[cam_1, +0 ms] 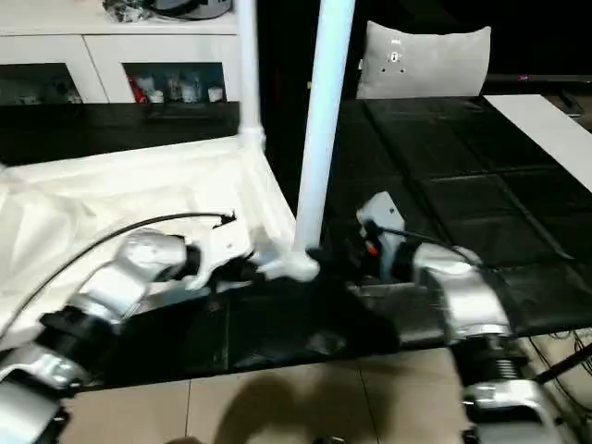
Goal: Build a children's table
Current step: Rotate leg to tighten
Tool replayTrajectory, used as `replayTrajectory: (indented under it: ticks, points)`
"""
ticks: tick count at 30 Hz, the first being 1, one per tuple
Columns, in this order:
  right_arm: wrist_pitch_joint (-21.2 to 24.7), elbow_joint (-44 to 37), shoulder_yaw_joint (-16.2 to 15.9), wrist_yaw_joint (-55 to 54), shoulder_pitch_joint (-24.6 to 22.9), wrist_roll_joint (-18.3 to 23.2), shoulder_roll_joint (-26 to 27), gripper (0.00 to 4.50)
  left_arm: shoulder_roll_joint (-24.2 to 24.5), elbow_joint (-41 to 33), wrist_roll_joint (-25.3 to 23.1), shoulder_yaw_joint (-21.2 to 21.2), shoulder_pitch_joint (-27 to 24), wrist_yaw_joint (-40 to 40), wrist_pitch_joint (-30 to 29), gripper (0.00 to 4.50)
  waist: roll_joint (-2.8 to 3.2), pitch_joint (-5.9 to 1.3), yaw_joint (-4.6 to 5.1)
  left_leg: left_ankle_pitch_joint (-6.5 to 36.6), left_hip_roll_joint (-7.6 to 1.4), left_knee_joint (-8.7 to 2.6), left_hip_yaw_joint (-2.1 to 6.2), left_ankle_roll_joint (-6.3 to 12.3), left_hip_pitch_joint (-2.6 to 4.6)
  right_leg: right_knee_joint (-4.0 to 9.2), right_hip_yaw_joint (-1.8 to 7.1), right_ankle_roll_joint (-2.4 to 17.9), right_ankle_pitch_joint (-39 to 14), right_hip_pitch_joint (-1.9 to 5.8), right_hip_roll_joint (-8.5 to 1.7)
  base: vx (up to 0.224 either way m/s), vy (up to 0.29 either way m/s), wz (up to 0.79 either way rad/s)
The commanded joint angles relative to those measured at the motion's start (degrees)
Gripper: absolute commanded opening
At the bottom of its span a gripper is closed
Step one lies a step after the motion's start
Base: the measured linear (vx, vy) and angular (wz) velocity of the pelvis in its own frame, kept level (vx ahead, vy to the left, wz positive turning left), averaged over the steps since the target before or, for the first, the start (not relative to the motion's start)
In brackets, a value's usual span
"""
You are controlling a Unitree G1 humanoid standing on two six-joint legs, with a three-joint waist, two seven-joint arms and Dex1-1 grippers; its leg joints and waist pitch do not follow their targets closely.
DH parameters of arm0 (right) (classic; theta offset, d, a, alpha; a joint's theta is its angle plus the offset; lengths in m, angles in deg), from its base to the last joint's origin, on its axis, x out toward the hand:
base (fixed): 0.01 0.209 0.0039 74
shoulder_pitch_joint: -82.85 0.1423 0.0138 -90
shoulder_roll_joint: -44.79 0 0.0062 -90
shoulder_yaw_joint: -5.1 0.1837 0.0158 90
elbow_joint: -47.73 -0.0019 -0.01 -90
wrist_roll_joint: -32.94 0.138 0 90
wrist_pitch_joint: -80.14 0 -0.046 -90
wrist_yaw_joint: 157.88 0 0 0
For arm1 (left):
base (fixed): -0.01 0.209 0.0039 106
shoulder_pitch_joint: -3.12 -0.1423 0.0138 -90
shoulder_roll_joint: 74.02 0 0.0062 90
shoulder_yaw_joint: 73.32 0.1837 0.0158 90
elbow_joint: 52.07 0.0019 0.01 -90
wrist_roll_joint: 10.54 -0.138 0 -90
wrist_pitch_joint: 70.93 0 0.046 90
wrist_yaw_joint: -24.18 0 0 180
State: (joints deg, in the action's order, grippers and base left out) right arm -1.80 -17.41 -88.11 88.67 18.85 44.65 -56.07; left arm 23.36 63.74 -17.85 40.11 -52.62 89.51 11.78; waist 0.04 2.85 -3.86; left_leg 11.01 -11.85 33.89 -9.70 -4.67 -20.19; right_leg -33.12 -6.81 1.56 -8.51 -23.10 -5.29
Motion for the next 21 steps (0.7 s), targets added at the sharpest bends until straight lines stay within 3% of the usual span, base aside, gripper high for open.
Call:
replayTrajectory:
  ticks: [1,6,8,13,21]
  points:
    - [-0.1,-1.1,-1.1,4.2,0.2,1.6,-0.8,4.05,0.9,0.2,-0.9,3.4,0.0,4.6,3.6,0.00,-0.04,-3.83,-0.17,12.7,-1.41,-3.88,0.05,4.36,0.04,3.91,2.87,9.7,-19.0,3.37,-3.11,0.000,0.000,0.00]
    - [2.8,-2.3,-4.1,10.9,0.1,2.8,-1.9,3.41,3.0,-0.3,-0.8,5.8,0.1,10.4,8.2,0.00,0.16,-3.94,-0.96,11.9,-1.66,-3.88,-0.02,4.08,0.18,3.54,2.92,10.7,-17.5,3.36,-3.15,0.000,0.000,0.00]
    - [3.2,-2.7,-4.9,12.1,-0.2,3.0,-1.8,3.41,3.5,-0.4,-1.0,6.4,0.1,11.5,9.2,0.00,0.16,-3.95,-1.28,11.6,-1.78,-3.94,-0.06,3.93,0.25,3.37,3.02,11.1,-16.3,3.28,-3.10,0.000,0.000,0.00]
    - [2.8,-1.5,-7.0,14.5,-0.2,2.6,-0.6,2.94,3.6,0.2,-0.5,6.9,0.9,13.9,11.5,0.00,0.01,-3.91,-1.60,12.4,-1.70,-4.01,-0.03,2.91,0.23,3.59,3.02,10.2,-18.7,3.34,-3.35,0.000,0.000,0.00]
    - [4.5,-2.0,-8.1,16.2,-0.5,3.5,-0.2,2.26,3.1,0.8,-0.2,6.9,0.8,14.8,12.9,0.00,-0.06,-3.99,-2.00,11.8,-1.74,-4.01,-0.06,2.60,0.29,3.41,3.09,10.2,-17.6,3.35,-3.29,0.000,0.000,0.00]
